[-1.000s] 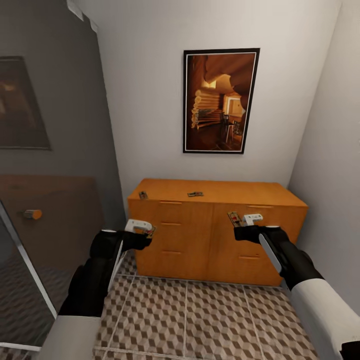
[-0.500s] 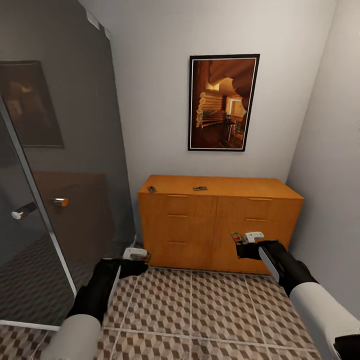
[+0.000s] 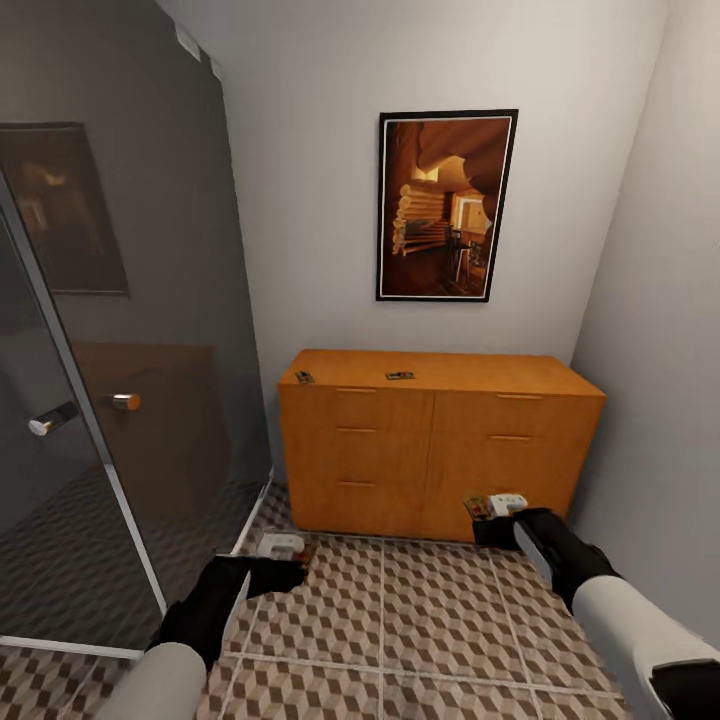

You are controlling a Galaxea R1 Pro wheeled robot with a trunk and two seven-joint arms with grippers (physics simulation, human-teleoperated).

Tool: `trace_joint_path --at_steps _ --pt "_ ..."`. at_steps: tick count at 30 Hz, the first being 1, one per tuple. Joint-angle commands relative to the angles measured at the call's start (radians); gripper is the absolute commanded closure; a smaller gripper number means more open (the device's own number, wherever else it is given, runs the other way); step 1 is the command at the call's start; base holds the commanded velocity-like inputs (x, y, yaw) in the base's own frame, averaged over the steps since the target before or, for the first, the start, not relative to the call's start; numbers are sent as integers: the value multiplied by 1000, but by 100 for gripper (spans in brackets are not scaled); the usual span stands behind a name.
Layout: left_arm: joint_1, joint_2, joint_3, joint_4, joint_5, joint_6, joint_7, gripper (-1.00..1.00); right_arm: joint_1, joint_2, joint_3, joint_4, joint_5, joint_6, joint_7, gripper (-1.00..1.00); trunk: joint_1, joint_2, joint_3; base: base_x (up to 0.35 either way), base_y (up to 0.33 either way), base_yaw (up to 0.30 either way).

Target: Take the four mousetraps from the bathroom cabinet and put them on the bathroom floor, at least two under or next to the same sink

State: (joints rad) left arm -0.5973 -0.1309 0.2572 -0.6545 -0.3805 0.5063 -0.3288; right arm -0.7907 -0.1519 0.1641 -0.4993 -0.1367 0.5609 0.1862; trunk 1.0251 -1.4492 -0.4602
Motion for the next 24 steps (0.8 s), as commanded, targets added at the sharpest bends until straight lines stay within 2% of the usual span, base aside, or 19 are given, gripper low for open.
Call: trace_joint_path --at_steps 1,3,4,5,8,12,15,17,19,24 --pt "-1 -1 30 32 -10 -29 -1 100 -1 11 7 24 8 -14 -4 100 0 -1 -1 0 0 0" --pt "-1 -1 82 91 -8 -78 29 100 -1 36 6 88 54 -50 -8 100 0 -1 -1 0 0 0" --pt "-1 -1 91 103 -7 -88 36 100 -1 42 6 107 65 -57 -9 100 0 -1 -1 0 0 0" --pt "-1 0 110 141 -7 -119 53 100 -1 59 6 168 94 -75 -13 100 0 -1 -1 0 0 0" --pt "-1 6 124 215 -7 -179 69 100 -1 80 6 270 125 -111 -28 100 0 -1 -1 0 0 0" --pt "-1 23 129 306 -7 -236 77 100 -1 91 6 386 133 -198 -45 100 0 -1 -1 0 0 0" --pt "-1 28 130 332 -7 -249 80 100 -1 93 6 478 133 -279 -48 100 0 -1 -1 -72 0 0" --pt "-1 29 131 336 -7 -250 85 100 -1 93 5 497 133 -304 -49 100 0 -1 -1 -201 0 0" --pt "0 29 131 351 -5 -252 117 100 11 93 5 520 132 -341 -49 100 0 -1 -1 -278 0 0" --pt "0 28 131 389 -4 -256 158 100 62 92 5 528 132 -355 -50 100 0 -1 -1 -319 0 0"
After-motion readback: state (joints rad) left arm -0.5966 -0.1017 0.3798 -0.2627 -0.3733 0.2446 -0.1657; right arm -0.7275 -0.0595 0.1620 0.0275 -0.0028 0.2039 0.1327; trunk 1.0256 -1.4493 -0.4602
